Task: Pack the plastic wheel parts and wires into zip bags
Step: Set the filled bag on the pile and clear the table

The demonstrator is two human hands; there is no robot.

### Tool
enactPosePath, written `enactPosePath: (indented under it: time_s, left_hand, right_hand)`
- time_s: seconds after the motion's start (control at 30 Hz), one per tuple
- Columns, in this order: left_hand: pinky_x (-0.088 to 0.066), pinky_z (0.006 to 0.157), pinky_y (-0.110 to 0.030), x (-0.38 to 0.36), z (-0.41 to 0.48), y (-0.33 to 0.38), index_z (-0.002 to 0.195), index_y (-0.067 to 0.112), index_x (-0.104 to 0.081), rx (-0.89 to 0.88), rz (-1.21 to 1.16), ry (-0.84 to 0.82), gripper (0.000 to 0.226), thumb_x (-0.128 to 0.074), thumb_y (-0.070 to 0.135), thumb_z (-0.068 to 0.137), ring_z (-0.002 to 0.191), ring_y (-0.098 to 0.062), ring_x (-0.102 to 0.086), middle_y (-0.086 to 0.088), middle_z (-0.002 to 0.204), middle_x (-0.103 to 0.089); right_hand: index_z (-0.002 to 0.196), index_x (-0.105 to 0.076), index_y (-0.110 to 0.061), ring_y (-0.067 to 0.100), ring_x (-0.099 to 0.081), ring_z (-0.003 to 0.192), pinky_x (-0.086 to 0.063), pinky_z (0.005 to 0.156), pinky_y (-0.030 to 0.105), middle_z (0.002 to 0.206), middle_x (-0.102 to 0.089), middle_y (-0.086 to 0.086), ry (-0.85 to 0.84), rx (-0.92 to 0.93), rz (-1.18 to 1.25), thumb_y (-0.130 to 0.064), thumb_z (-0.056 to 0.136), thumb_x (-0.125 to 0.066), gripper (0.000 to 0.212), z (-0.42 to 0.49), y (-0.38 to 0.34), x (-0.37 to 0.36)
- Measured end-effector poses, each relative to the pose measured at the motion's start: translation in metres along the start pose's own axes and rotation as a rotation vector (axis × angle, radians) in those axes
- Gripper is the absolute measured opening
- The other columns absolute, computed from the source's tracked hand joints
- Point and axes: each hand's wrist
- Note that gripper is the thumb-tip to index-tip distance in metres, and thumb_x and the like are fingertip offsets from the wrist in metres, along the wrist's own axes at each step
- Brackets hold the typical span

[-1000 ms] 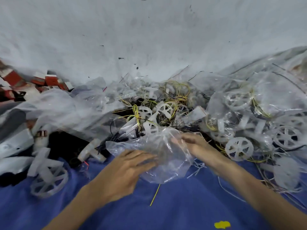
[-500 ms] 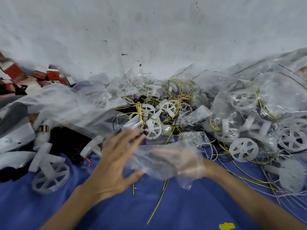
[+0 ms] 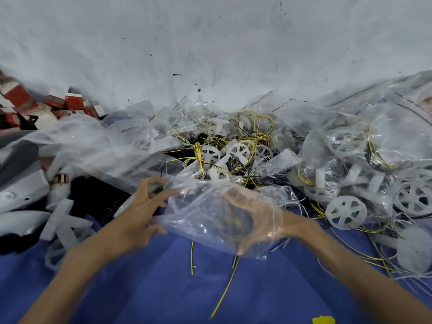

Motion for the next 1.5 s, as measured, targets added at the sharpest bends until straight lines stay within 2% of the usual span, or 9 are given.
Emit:
enactPosePath:
  time_s: [0.13,0.33,0.5,0.67,0.9,1.13,1.23,1.33,1.5]
  left_hand:
    - [-0.037,0.089,-0.006,0.021,-0.010,-0.004,0.121,0.044,-0.041,0.013,0.040,-0.276,0.069,-0.061,0.007,0.067,0.113,0.004,-0.035,0.014,0.127,-0.022]
    - [-0.026,0.106,-0.024,0.021,-0.006,0.036,0.134,0.034,-0.042,0.005,0.348,-0.254,0.077,-0.032,0.059,0.062,0.119,-0.011,-0.034,0.007,0.120,-0.030]
    - [-0.045,0.072,-0.033,-0.001,0.017,0.082,0.088,0.022,-0.061,-0.067,0.257,0.238,0.046,-0.028,0.055,0.086,0.086,-0.019,-0.057,0.006,0.089,-0.053]
    - [-0.037,0.072,-0.035,-0.043,0.071,0.111,0.095,0.025,-0.059,0.324,0.464,-0.017,0.070,-0.018,0.079,0.078,0.098,-0.026,-0.060,0.001,0.099,-0.064]
    - [-0.033,0.061,-0.028,-0.060,0.069,0.092,0.086,0.024,-0.050,0.182,0.347,0.005,0.020,-0.035,0.035,0.093,0.068,-0.018,-0.049,0.004,0.074,-0.048]
    - [-0.031,0.063,-0.035,-0.058,0.052,0.064,0.065,0.023,-0.037,0.342,0.135,0.128,0.028,-0.035,0.023,0.093,0.071,-0.024,-0.049,0.004,0.065,-0.048]
    - [-0.030,0.065,-0.037,-0.059,0.048,0.060,0.065,0.021,-0.031,0.401,0.080,0.179,0.029,-0.036,0.022,0.094,0.073,-0.030,-0.047,-0.005,0.072,-0.051]
    - [-0.024,0.064,-0.035,-0.060,0.043,0.063,0.076,0.021,-0.038,0.369,0.034,0.233,0.020,-0.037,0.026,0.095,0.072,-0.025,-0.044,0.001,0.075,-0.051]
    - [-0.032,0.062,-0.035,-0.058,0.038,0.075,0.092,0.015,-0.056,0.229,-0.015,0.420,0.018,-0.043,0.027,0.097,0.078,-0.029,-0.059,-0.005,0.079,-0.065]
  right_hand:
    - [0.118,-0.061,-0.022,-0.017,-0.056,0.093,-0.040,0.073,-0.001,0.101,-0.063,-0.034,-0.185,0.098,0.052,-0.015,0.083,-0.068,0.036,-0.003,-0.005,0.017]
    - [0.087,-0.066,-0.023,-0.005,-0.062,0.069,-0.051,0.063,0.015,0.082,-0.067,-0.015,0.604,0.150,0.126,-0.005,0.087,-0.059,0.020,0.044,-0.008,0.051]
    - [0.093,-0.057,-0.009,0.025,-0.052,0.091,-0.040,0.095,0.047,0.108,-0.053,0.016,0.693,0.161,-0.289,-0.019,0.090,-0.051,0.012,0.112,-0.007,0.016]
    - [0.112,-0.060,-0.005,0.027,-0.038,0.113,-0.029,0.091,0.032,0.119,-0.045,0.012,0.682,0.196,-0.193,-0.016,0.088,-0.056,0.026,0.113,-0.006,0.004]
    - [0.102,-0.052,-0.021,0.002,-0.051,0.092,-0.042,0.080,0.029,0.101,-0.055,-0.010,0.532,0.233,0.031,-0.013,0.074,-0.071,0.035,0.065,0.004,0.025]
    - [0.100,-0.065,-0.026,0.014,-0.041,0.121,-0.040,0.100,0.039,0.143,-0.023,-0.013,0.187,0.075,0.082,-0.043,0.061,-0.082,0.046,0.034,0.024,0.035]
    - [0.086,-0.064,-0.025,0.014,-0.039,0.125,-0.035,0.098,0.024,0.146,-0.027,-0.006,0.277,0.103,0.033,-0.028,0.071,-0.079,0.021,0.018,0.035,0.043]
    - [0.106,-0.058,-0.015,0.023,-0.056,0.114,-0.044,0.099,0.039,0.124,-0.055,0.007,0.453,0.151,-0.102,-0.035,0.080,-0.065,0.034,0.005,0.030,0.051]
    - [0.107,-0.060,-0.020,0.004,-0.062,0.095,-0.052,0.077,0.022,0.101,-0.063,-0.006,0.615,0.413,0.463,-0.023,0.081,-0.062,0.027,-0.012,-0.008,0.033]
Point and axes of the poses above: each hand's wrist, its own z-axis towards the middle knuckle, its own x-axis out of the back of the hand, y = z × x
